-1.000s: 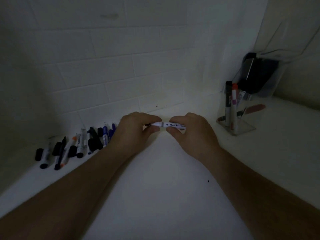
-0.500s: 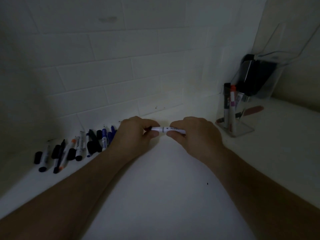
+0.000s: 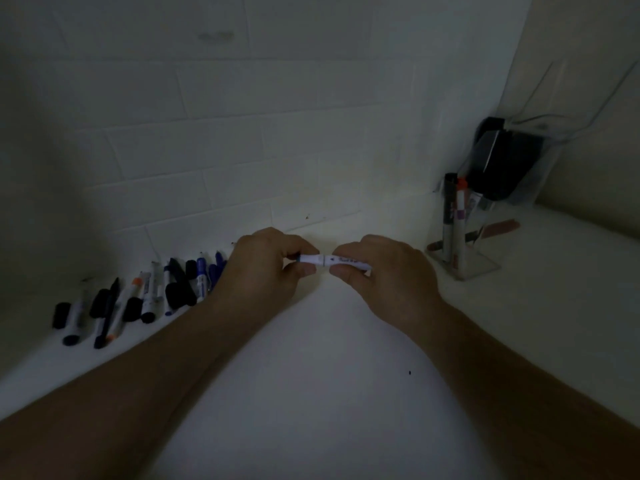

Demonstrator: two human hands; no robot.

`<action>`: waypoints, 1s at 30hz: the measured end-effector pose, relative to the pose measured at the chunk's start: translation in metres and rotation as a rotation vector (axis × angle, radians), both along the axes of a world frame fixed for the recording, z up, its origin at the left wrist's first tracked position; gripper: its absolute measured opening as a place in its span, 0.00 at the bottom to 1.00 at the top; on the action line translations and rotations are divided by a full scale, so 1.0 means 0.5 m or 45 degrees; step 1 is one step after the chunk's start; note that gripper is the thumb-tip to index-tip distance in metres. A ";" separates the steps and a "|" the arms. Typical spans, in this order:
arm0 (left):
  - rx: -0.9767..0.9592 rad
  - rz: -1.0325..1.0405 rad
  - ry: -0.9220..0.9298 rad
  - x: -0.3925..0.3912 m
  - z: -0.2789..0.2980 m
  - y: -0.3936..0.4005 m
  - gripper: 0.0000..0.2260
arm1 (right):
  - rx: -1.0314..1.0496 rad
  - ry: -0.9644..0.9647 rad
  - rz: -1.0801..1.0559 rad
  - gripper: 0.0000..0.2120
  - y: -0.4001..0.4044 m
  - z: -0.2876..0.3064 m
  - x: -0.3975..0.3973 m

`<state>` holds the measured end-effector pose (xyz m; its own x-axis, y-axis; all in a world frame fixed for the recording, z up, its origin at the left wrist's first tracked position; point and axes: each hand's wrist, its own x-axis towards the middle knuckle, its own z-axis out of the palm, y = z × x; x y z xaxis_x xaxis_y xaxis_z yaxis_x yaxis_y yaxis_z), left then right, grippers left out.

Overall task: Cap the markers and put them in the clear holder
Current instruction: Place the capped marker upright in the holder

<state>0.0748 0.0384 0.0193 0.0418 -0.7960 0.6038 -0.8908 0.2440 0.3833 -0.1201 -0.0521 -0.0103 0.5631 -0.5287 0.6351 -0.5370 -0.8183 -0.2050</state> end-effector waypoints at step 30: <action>0.013 -0.451 -0.164 -0.039 -0.045 -0.006 0.14 | 0.044 0.008 -0.607 0.24 -0.050 0.252 -0.203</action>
